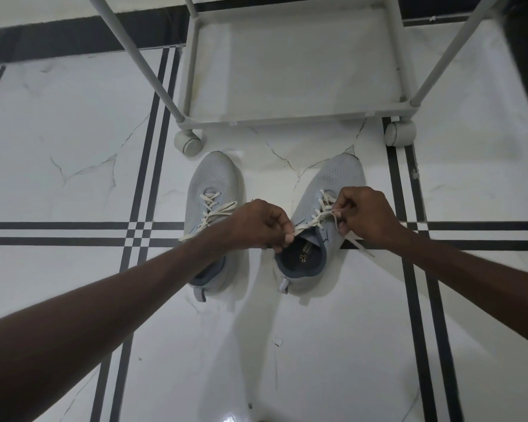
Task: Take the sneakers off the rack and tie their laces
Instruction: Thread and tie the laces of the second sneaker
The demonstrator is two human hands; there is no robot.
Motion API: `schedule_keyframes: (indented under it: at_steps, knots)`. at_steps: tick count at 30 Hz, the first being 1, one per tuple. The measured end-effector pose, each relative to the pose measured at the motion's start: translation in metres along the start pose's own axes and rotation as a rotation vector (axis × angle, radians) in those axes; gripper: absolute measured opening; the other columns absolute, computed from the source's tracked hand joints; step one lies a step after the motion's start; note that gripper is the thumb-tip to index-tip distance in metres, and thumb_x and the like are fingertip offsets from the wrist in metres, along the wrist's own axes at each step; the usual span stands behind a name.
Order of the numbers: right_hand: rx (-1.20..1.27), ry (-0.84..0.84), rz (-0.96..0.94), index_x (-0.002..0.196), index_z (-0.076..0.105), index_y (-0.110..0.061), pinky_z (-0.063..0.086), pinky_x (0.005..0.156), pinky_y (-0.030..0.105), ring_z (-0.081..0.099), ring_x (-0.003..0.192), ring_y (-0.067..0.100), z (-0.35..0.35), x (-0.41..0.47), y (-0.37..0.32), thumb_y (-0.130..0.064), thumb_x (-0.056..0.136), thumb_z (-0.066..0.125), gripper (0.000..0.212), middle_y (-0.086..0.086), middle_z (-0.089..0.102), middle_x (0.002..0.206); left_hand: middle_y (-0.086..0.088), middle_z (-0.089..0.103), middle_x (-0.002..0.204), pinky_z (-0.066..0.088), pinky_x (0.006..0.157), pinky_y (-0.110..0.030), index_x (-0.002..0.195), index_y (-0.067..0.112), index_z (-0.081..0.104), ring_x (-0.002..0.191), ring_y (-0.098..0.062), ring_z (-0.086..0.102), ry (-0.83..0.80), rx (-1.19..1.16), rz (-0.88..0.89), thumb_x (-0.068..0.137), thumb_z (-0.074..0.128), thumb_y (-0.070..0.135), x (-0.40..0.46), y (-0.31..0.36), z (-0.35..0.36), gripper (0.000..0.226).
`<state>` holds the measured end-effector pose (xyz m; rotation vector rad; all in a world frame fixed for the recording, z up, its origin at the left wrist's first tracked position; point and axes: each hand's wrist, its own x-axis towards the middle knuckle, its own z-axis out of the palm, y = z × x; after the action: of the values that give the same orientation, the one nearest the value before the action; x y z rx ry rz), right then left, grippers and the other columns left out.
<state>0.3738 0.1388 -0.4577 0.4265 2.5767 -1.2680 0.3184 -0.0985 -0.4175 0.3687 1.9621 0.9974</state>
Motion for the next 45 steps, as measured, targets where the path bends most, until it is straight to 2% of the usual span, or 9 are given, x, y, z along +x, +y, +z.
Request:
schedule_keyframes:
  at_steps: [9, 13, 30, 33, 36, 38, 41, 43, 45]
  knots:
    - [-0.101, 0.033, -0.148, 0.068, 0.066, -0.008, 0.060, 0.053, 0.036, 0.068, 0.057, 0.022, -0.004, 0.022, -0.007, 0.009, 0.075, 0.067, 0.019, 0.008, 0.069, 0.065, -0.001, 0.061, 0.056, 0.037, 0.045, -0.019, 0.066, 0.017, 0.059, 0.047, -0.015, 0.049, 0.014, 0.020, -0.014, 0.096, 0.056, 0.017, 0.000, 0.005, 0.012, 0.030]
    - [-0.199, 0.015, -0.210, 0.068, 0.068, -0.007, 0.046, 0.054, 0.021, 0.058, 0.058, 0.012, -0.003, 0.025, -0.006, 0.002, 0.075, 0.072, 0.012, 0.002, 0.065, 0.062, 0.001, 0.047, 0.054, 0.036, 0.052, -0.020, 0.065, 0.009, 0.057, 0.049, -0.012, 0.039, 0.095, -0.051, -0.008, 0.090, 0.060, 0.014, -0.002, 0.006, 0.013, 0.025]
    - [-0.322, -0.060, -0.295, 0.070, 0.067, -0.013, 0.045, 0.057, 0.020, 0.067, 0.067, 0.016, 0.000, 0.037, -0.005, 0.002, 0.077, 0.070, 0.017, 0.001, 0.070, 0.068, 0.000, 0.055, 0.065, 0.044, 0.060, -0.033, 0.074, 0.019, 0.046, 0.061, -0.021, 0.052, 0.219, 0.536, 0.292, 0.093, 0.054, 0.026, -0.017, 0.003, 0.044, 0.022]
    - [-0.285, 0.012, -0.233, 0.094, 0.067, -0.017, 0.050, 0.066, 0.027, 0.066, 0.080, 0.019, -0.004, 0.019, -0.013, -0.014, 0.083, 0.071, 0.012, 0.001, 0.071, 0.088, 0.004, 0.068, 0.079, 0.051, 0.068, -0.032, 0.083, 0.023, 0.058, 0.072, -0.017, 0.063, 0.233, 0.467, 0.171, 0.091, 0.053, 0.052, -0.021, 0.004, 0.029, 0.031]
    - [-0.168, 0.174, -0.064, 0.123, 0.056, -0.021, 0.055, 0.078, 0.035, 0.065, 0.090, 0.018, -0.010, -0.010, -0.014, -0.039, 0.081, 0.074, 0.050, -0.002, 0.066, 0.111, 0.000, 0.071, 0.093, 0.055, 0.079, -0.038, 0.096, 0.022, 0.063, 0.084, -0.019, 0.067, 0.508, 0.408, 0.071, 0.096, 0.051, 0.041, -0.034, -0.004, -0.019, 0.022]
    - [-0.003, 0.010, 0.172, 0.138, 0.042, -0.020, 0.056, 0.086, 0.040, 0.064, 0.100, 0.020, -0.007, -0.028, -0.010, -0.055, 0.072, 0.077, 0.083, 0.001, 0.062, 0.125, -0.009, 0.068, 0.117, 0.052, 0.088, -0.039, 0.122, 0.016, 0.058, 0.106, -0.028, 0.064, 0.560, 0.583, -0.114, 0.087, 0.062, 0.033, -0.044, -0.022, -0.066, 0.039]
    - [0.108, -0.290, 0.322, 0.151, 0.018, -0.023, 0.051, 0.099, 0.047, 0.055, 0.124, 0.025, 0.010, -0.046, -0.006, -0.066, 0.049, 0.084, 0.129, 0.003, 0.050, 0.144, -0.016, 0.050, 0.145, 0.049, 0.096, -0.043, 0.148, 0.011, 0.034, 0.128, -0.036, 0.052, 0.243, 0.385, -0.608, 0.074, 0.080, 0.025, -0.060, -0.057, -0.106, 0.088]
    - [0.043, -0.272, 0.327, 0.151, 0.014, -0.016, 0.047, 0.103, 0.045, 0.051, 0.128, 0.029, 0.018, -0.045, -0.007, -0.051, 0.053, 0.089, 0.128, 0.008, 0.047, 0.146, -0.016, 0.058, 0.136, 0.055, 0.092, -0.044, 0.142, 0.013, 0.041, 0.121, -0.036, 0.059, 0.042, 0.041, -0.672, 0.075, 0.083, 0.014, -0.069, -0.074, -0.097, 0.079]
    - [0.007, -0.203, 0.295, 0.142, 0.027, -0.012, 0.051, 0.096, 0.043, 0.057, 0.118, 0.030, 0.026, -0.040, -0.011, -0.035, 0.061, 0.090, 0.105, 0.010, 0.056, 0.132, -0.014, 0.066, 0.116, 0.061, 0.078, -0.041, 0.130, 0.010, 0.051, 0.102, -0.031, 0.068, 0.131, 0.012, -0.585, 0.077, 0.080, 0.005, -0.073, -0.090, -0.075, 0.060]
